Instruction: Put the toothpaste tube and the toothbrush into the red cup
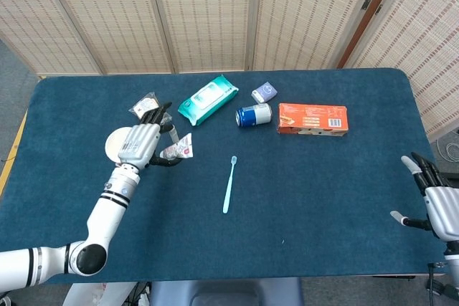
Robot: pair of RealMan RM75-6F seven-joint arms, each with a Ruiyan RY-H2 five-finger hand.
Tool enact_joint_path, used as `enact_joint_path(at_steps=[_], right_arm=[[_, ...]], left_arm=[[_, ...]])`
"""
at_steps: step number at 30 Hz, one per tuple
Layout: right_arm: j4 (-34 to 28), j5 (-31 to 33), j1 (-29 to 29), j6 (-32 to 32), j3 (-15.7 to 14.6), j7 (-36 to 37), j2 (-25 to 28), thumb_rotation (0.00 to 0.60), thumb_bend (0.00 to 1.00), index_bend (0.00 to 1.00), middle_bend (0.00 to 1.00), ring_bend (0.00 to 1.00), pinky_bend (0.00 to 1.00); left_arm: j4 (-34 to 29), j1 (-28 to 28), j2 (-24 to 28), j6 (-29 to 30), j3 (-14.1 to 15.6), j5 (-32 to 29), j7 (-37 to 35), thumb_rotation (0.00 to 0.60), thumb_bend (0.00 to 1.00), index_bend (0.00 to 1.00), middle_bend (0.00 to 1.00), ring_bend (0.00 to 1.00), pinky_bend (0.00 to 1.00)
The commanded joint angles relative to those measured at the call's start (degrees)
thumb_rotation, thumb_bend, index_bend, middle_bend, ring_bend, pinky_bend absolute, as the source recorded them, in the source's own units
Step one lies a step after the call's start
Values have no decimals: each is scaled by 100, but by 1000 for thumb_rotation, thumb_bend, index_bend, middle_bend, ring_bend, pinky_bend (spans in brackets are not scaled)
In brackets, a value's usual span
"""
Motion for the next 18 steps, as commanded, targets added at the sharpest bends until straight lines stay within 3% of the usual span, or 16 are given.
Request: enact_joint_path(at_steps=[1,18], right_arm=[[-17,-23,-20,38,-12,-11,3,600,0,48,38,0,252],[13,68,9,-26,10,-16,-7,600,0,48,38,0,252]], left_arm=[[-36,-29,151,80,-90,-148,52,600,367,607,0,0,0],[205,225,774,-2,-47,-443,-284,600,367,607,0,0,0]])
